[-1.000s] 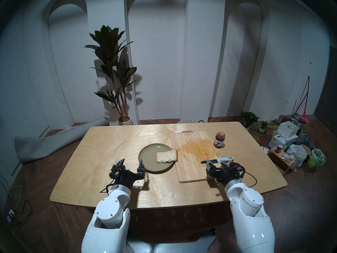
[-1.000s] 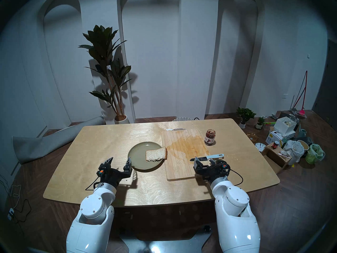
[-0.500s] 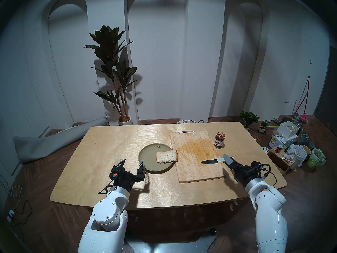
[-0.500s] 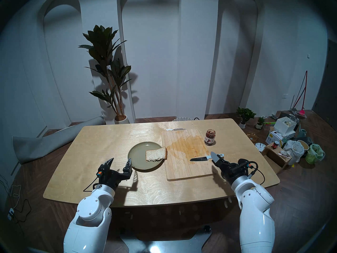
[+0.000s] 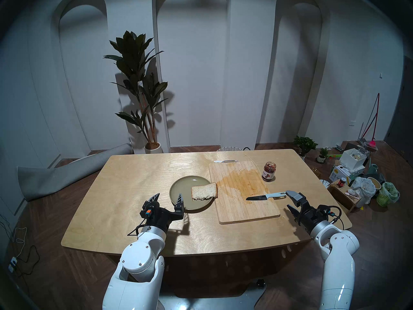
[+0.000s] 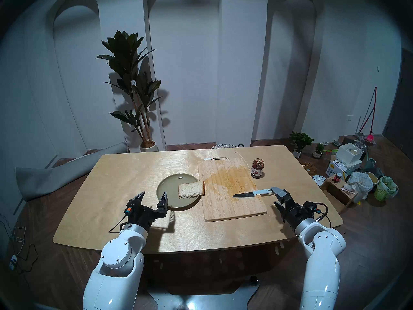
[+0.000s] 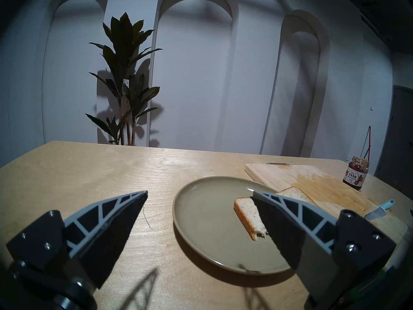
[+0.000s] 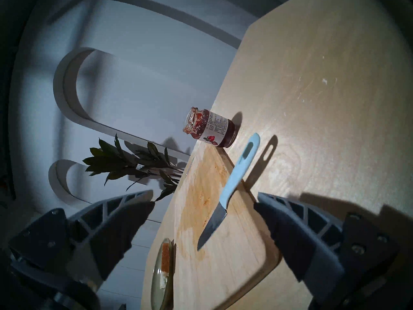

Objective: Spread jam over the slice of bread with the knife

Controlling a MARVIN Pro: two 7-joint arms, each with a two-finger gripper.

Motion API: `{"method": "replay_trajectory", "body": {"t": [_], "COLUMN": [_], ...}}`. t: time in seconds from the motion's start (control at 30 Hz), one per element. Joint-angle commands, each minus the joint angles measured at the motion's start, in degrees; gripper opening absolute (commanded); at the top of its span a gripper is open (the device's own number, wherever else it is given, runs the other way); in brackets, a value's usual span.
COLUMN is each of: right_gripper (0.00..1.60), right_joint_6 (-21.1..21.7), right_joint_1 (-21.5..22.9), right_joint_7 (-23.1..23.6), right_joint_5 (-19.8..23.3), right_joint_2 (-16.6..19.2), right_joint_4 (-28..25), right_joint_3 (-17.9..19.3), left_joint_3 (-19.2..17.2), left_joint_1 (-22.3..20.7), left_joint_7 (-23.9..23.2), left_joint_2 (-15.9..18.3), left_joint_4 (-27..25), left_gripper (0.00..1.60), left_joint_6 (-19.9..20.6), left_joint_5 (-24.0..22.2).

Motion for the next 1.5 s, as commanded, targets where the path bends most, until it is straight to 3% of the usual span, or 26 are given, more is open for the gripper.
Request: {"method": "replay_trajectory", "body": {"t": [0.0, 0.13, 0.2, 0.23, 0.3, 0.33, 0.53, 0.7, 1.0, 1.47], "right_gripper": [1.60, 1.60, 1.60, 1.60, 1.60, 1.60, 1.60, 1.60, 1.60, 1.60], "right_joint_6": [2.58, -0.60, 0.27, -0.72, -0.60, -4.50, -10.08, -12.34, -14.55, -17.12], "right_joint_1": [2.65, 3.78, 4.41, 4.77, 5.04, 4.27, 4.07, 4.48, 5.80, 8.45], "right_joint_7": [-2.53, -5.98, -8.10, -9.99, -10.48, -9.80, -14.50, -18.93, -22.67, -22.07], "right_joint_5": [3.46, 7.29, 9.37, 12.07, 12.17, 10.84, 14.59, 17.30, 19.17, 17.57], "right_joint_2": [-1.35, -1.72, -1.77, -1.75, -1.86, -1.86, -2.01, -2.06, -2.01, -1.91], "right_joint_4": [-1.32, 0.87, 1.69, 2.72, 2.89, 2.52, 2.80, 1.58, 3.24, 6.39], "right_joint_3": [1.35, 1.35, 1.53, 1.03, 0.95, -0.35, -3.56, -4.62, -5.55, -6.97], "left_joint_3": [0.60, 0.73, 0.78, 0.87, 0.92, 0.96, 0.40, 0.25, 0.66, 0.89], "left_joint_1": [-1.48, -1.59, -1.60, -1.64, -1.69, -1.88, -3.58, -3.85, -3.94, -4.19], "left_joint_7": [0.62, 0.77, 0.87, 1.16, 1.45, 1.97, 3.59, 3.23, 3.91, 4.43], "left_joint_2": [-0.27, -0.40, -0.39, -0.46, -0.57, -0.71, -1.58, -1.48, -1.54, -1.61], "left_joint_4": [-0.84, -0.57, -0.53, -0.45, -0.38, -0.11, 0.59, -0.08, 0.60, 1.05], "left_gripper": [1.60, 1.60, 1.60, 1.60, 1.60, 1.60, 1.60, 1.60, 1.60, 1.60], "left_joint_6": [0.69, 0.83, 0.85, 1.04, 1.10, 1.13, 0.23, 0.84, 0.84, 0.95], "left_joint_5": [0.85, 0.69, 0.77, 0.92, 1.10, 1.49, 0.10, -0.27, -0.25, -0.25]}}
